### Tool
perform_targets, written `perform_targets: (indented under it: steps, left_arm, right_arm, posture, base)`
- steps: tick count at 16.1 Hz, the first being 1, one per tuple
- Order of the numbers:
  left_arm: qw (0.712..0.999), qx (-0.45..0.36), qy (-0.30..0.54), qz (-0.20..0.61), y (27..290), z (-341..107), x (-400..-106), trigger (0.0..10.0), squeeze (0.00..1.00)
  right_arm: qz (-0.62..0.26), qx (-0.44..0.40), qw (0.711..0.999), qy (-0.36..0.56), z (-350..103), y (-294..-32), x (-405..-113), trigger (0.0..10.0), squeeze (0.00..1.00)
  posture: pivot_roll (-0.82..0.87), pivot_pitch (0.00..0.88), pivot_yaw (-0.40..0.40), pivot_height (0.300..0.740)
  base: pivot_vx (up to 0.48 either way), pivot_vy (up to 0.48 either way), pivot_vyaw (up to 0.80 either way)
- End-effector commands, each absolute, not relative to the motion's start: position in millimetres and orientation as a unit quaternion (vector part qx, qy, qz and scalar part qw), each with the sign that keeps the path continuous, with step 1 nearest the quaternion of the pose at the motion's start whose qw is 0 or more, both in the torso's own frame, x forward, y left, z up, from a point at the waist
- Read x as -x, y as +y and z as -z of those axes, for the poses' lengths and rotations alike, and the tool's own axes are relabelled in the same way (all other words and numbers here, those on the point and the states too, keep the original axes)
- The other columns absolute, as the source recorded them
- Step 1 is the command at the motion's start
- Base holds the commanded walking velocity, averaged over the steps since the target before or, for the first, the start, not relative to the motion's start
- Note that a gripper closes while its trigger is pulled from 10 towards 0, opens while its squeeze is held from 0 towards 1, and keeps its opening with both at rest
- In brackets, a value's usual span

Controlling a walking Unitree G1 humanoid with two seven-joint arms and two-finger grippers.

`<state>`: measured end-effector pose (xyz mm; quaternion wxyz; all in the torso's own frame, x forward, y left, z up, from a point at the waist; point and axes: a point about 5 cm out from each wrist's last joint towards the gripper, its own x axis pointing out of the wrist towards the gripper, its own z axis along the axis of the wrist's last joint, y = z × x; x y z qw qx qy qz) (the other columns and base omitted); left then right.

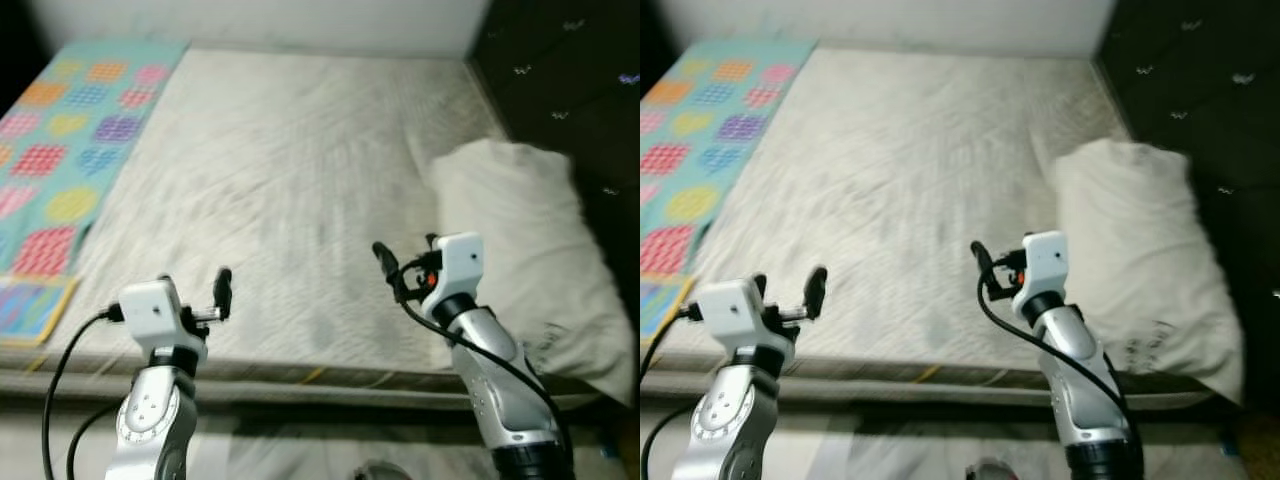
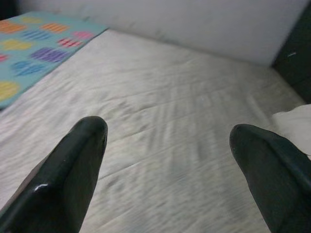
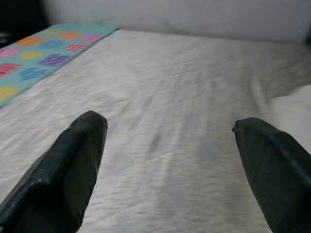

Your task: Clean up the room

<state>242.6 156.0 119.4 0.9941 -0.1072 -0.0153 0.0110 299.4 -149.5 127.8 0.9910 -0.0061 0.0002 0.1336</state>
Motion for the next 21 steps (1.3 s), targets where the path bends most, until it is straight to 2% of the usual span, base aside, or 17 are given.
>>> perform_targets:
  steps: [1, 18, 21]
  left_arm:
    - [0.993, 0.118, 0.001, -0.001, 151, -114, -239, 10.0, 0.00]
    - [0.993, 0.120, -0.001, 0.007, 150, -116, -237, 10.0, 0.00]
    - [0.992, 0.126, -0.019, 0.020, 148, -121, -237, 10.0, 0.00]
  right_arm:
    - [-0.116, 0.009, 0.993, 0.014, -121, -158, -297, 10.0, 0.00]
    - [-0.134, 0.022, 0.990, 0.036, -112, -153, -294, 10.0, 0.00]
    - [-0.138, 0.019, 0.989, 0.041, -111, -153, -294, 10.0, 0.00]
  posture:
    - [-0.11, 0.134, -0.020, 0.740]
    - [-0.11, 0.145, -0.020, 0.740]
    - [-0.12, 0.148, -0.021, 0.740]
  base:
    - [0.000, 0.000, 0.00]
    - [0.000, 0.480, 0.00]
    - [0.000, 0.129, 0.00]
